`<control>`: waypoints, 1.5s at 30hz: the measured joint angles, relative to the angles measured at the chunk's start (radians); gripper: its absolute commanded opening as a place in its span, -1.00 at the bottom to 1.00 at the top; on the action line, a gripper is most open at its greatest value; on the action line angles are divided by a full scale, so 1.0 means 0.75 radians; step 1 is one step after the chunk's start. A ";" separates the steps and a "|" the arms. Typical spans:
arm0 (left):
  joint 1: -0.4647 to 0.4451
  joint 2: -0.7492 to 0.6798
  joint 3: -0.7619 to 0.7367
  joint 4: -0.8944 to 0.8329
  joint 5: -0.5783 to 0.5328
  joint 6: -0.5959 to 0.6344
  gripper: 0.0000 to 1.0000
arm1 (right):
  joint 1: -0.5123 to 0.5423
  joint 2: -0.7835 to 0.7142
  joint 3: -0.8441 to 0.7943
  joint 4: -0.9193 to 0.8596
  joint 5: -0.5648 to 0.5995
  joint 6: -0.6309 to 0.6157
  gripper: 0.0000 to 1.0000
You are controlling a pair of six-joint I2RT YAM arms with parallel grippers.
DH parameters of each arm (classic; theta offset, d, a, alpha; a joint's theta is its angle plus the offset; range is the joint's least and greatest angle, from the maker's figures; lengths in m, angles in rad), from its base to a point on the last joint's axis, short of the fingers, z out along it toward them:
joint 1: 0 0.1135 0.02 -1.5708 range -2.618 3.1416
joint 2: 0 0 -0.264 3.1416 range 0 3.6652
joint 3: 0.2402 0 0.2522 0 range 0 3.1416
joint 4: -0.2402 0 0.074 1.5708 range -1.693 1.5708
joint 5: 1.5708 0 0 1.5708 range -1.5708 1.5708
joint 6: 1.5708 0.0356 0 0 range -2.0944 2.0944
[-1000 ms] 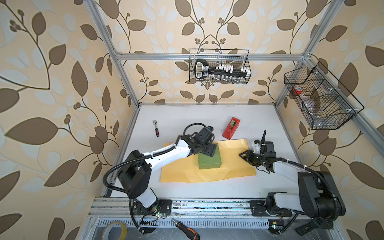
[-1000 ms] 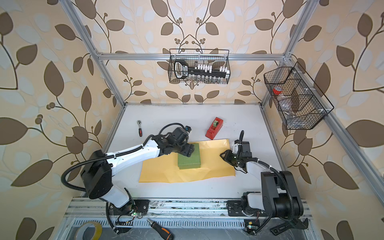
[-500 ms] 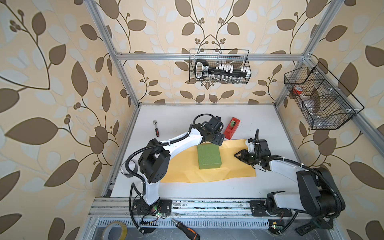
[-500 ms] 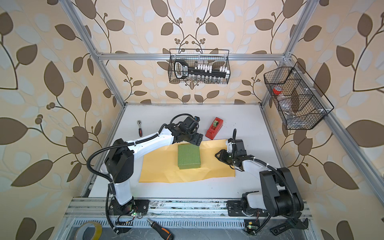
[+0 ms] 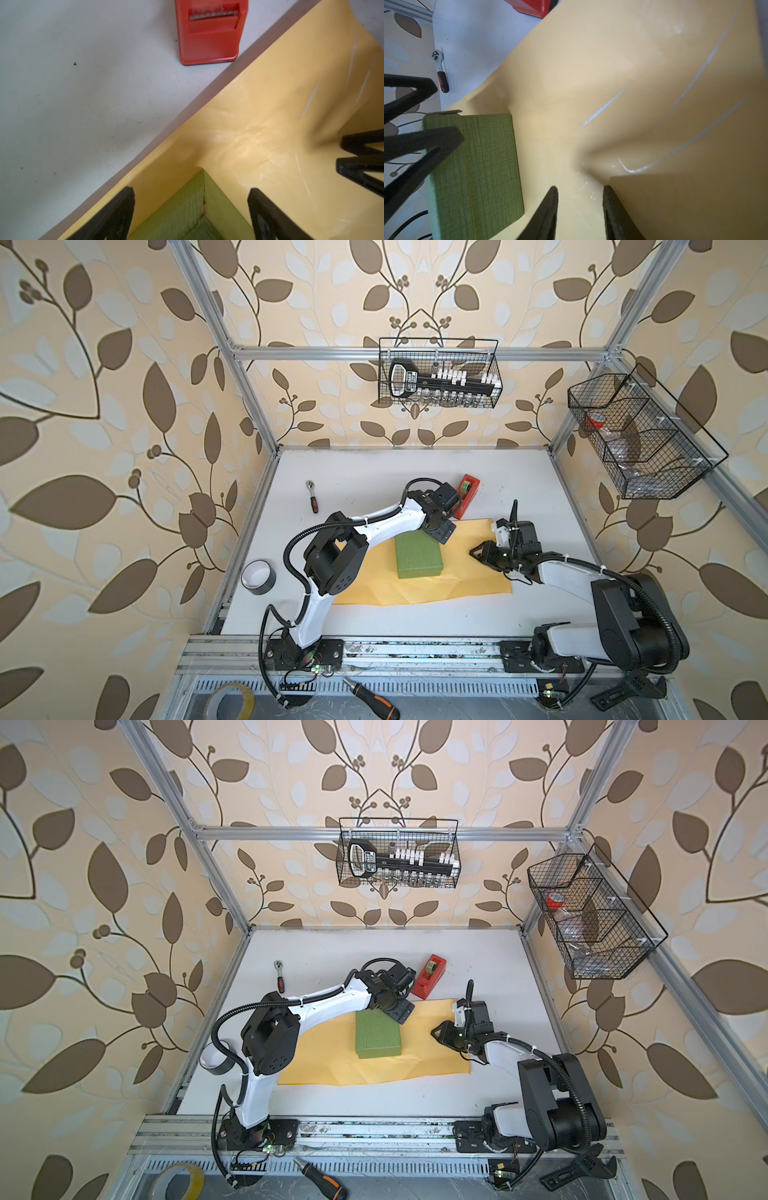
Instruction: Wrap the gift box in paper
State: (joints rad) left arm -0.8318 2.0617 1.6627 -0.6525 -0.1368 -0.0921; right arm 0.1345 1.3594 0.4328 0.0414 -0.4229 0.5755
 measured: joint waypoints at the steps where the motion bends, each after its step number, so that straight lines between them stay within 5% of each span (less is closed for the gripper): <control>1: -0.001 0.001 0.000 -0.007 -0.002 0.013 0.75 | 0.000 0.000 -0.001 0.000 0.000 0.001 -0.25; 20: 0.000 -0.038 -0.163 0.007 -0.030 0.063 0.79 | -0.003 0.003 -0.008 0.013 -0.001 0.001 -0.25; 25: 0.024 -0.246 -0.288 0.114 -0.019 -0.080 0.75 | -0.008 0.005 -0.007 0.018 -0.001 0.001 -0.25; 35: 0.290 -0.952 -1.009 0.218 0.289 -0.506 0.72 | -0.016 0.031 -0.007 0.061 -0.014 0.000 -0.25; 45: 0.264 -0.907 -1.147 0.411 0.568 -0.762 0.48 | -0.016 0.048 -0.007 0.094 -0.026 0.000 -0.25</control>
State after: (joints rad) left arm -0.6338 1.3815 0.8024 -0.3443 0.2893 -0.6640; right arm 0.1223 1.3956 0.4274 0.1116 -0.4427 0.5755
